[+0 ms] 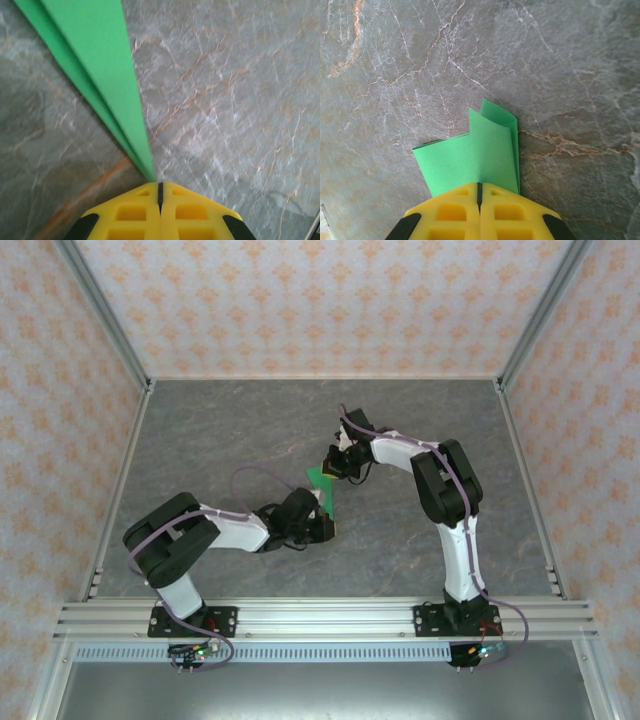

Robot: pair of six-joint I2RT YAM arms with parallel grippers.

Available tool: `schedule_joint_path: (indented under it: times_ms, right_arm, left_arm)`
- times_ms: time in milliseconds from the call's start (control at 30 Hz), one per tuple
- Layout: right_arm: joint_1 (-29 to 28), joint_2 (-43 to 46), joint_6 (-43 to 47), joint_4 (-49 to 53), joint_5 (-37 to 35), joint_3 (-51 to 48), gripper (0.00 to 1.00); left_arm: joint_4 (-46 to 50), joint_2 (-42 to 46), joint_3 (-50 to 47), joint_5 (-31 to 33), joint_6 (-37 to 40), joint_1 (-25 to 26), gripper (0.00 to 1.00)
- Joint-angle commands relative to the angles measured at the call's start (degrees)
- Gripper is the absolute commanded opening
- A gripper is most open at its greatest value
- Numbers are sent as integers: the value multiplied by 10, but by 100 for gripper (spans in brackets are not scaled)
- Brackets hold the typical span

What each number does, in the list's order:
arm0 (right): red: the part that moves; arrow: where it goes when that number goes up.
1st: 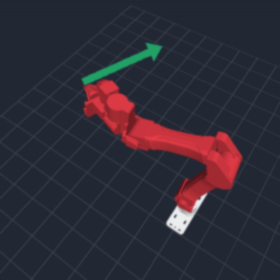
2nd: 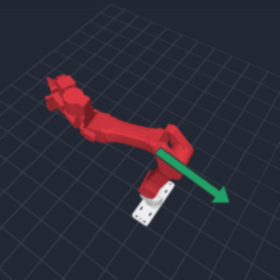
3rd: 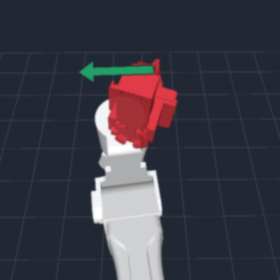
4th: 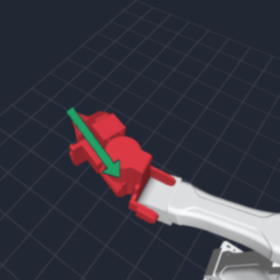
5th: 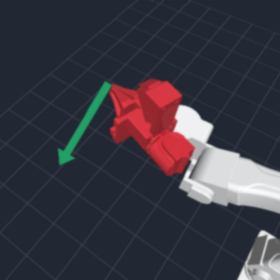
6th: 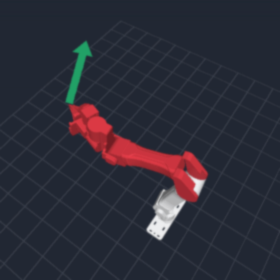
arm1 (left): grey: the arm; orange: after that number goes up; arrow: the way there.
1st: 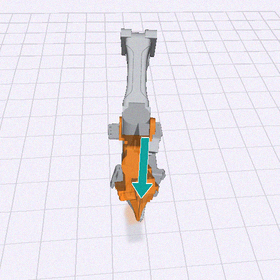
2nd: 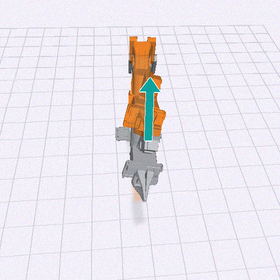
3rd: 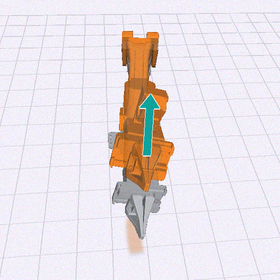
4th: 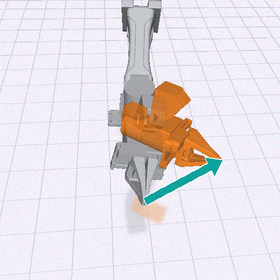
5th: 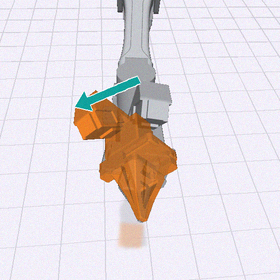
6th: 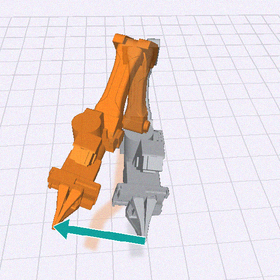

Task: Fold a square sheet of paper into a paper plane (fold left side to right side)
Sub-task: Fold the wing for the fifth time at the center of the table.

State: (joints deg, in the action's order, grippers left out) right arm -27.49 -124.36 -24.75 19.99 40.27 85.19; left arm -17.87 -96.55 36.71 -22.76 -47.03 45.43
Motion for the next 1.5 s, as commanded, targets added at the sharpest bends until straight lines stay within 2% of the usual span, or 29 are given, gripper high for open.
schedule_joint_path:
  times_ms: [0, 200, 433, 833, 1033, 1267, 1467]
  right_arm:
    - [1, -38, 11, 21, -60, -1, 0]
    - [1, -36, 12, 23, -62, -4, 0]
    - [1, -37, 15, 29, -63, -5, 0]
    - [0, -36, 18, 35, -64, -4, 0]
    - [1, -37, 19, 37, -66, -1, 0]
    - [1, -38, 19, 37, -66, -1, 0]
    - [1, -33, 17, 30, -58, 2, 0]
  left_arm:
    - [88, 47, -2, -11, 18, 9, 1]
    - [115, 88, 43, -27, 45, -28, 2]
    - [106, 32, 95, -46, 70, -59, 2]
    - [87, -78, 142, -68, 88, -55, 2]
    - [130, -76, 132, -57, 90, -23, 2]
    - [87, -63, 76, -57, 44, 0, 2]
    - [91, -9, 71, -57, 49, 2, 2]
